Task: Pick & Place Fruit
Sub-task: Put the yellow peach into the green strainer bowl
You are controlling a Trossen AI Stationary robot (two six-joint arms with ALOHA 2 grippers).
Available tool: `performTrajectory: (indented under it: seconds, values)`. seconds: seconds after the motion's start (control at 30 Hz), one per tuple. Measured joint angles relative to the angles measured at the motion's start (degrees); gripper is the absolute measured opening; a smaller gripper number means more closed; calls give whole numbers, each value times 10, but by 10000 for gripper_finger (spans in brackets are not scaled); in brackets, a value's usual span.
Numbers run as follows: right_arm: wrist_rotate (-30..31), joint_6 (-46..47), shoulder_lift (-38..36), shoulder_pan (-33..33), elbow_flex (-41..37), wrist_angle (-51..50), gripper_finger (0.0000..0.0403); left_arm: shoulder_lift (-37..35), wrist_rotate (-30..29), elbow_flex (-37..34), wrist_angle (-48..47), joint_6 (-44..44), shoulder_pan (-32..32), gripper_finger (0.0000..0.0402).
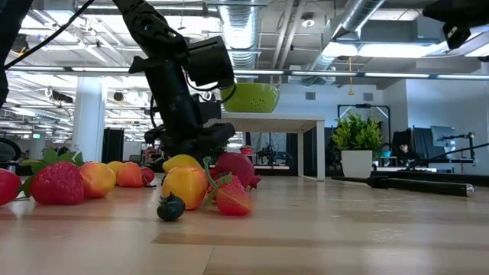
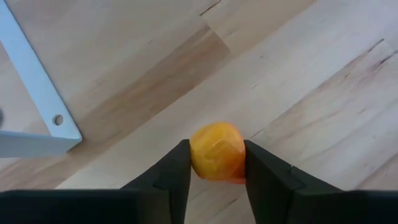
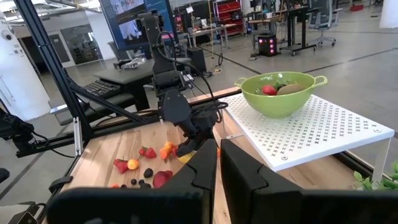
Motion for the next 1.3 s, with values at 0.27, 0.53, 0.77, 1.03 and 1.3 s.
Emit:
performTrajectory:
  seconds: [0.27, 0.53, 0.77, 1.03, 1.3]
  values:
    - [0, 0, 0, 0, 0, 0, 17, 0, 12, 0, 6, 14, 0, 126]
    - [0, 0, 0, 0, 0, 0, 17, -31, 41, -1, 29, 41, -11, 125]
    - [0, 0, 0, 0, 0, 0, 17, -137, 40, 0, 91, 107, -34, 122]
    - [0, 0, 0, 0, 0, 1, 17, -277, 37, 1, 237, 270, -37, 126]
    - [0, 0, 0, 0, 0, 0, 17, -355, 36, 1, 356, 405, 6, 123]
